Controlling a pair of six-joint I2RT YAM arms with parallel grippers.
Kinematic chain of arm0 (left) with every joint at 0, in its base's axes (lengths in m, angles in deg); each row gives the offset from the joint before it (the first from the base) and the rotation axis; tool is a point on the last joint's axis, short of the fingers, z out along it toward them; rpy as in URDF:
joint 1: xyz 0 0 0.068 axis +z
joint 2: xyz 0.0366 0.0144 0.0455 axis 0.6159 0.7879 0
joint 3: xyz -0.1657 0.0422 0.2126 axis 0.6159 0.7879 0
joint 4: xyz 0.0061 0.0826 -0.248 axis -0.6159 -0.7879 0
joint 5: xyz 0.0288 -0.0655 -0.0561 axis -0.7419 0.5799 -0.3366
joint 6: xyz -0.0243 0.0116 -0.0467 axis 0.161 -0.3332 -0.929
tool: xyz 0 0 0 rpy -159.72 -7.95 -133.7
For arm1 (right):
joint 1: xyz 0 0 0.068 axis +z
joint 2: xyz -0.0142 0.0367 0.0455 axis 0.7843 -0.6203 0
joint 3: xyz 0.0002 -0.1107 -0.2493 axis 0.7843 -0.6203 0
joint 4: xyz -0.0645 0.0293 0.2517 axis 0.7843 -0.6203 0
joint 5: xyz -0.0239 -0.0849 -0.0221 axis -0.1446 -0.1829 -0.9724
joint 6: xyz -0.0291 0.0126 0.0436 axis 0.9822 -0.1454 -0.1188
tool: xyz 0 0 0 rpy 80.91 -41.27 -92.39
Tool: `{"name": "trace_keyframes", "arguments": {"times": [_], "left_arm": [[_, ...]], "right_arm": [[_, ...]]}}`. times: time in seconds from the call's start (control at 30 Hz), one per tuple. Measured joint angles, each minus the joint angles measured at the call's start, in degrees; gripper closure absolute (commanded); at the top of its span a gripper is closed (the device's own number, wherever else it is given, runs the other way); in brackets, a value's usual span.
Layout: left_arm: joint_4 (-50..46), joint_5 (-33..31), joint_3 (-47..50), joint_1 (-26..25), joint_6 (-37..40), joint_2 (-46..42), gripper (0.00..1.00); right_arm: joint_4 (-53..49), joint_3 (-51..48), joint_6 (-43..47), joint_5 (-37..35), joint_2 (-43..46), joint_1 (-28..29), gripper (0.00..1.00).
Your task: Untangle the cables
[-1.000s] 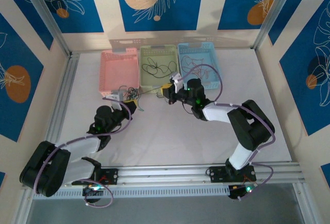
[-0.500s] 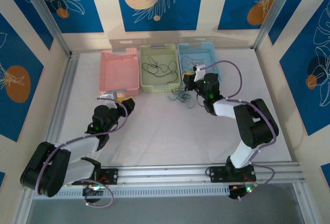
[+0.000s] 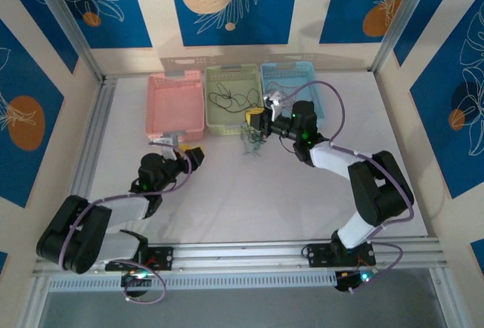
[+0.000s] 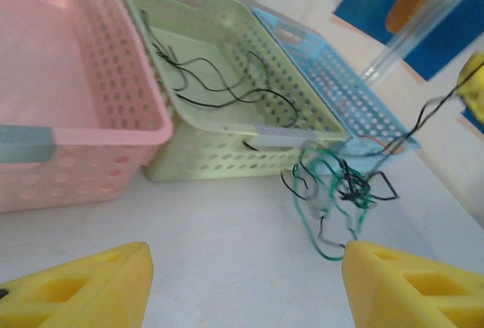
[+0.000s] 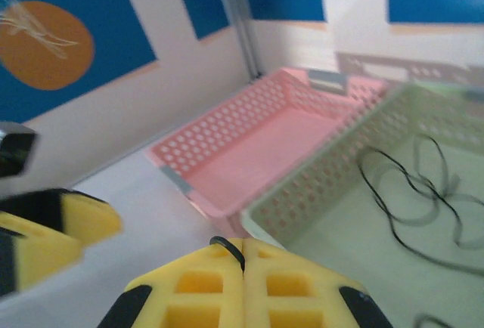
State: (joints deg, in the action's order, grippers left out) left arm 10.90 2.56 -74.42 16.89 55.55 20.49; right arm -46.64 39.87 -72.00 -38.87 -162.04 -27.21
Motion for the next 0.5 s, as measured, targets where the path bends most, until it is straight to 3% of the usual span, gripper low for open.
{"name": "trace_keyframes", "arguments": {"times": [0.27, 0.5], "left_arm": [[3.28, 7.63, -2.93, 0.00, -1.42, 4.48, 0.33], [2.78, 9.27, -3.80, 0.00, -2.25, 5.46, 0.34]], "right_arm": [[-3.23, 4.09, 0.63, 0.46, -0.92, 4.24, 1.00], [-3.21, 4.07, -0.76, -3.19, -8.28, 4.59, 1.00]]}}
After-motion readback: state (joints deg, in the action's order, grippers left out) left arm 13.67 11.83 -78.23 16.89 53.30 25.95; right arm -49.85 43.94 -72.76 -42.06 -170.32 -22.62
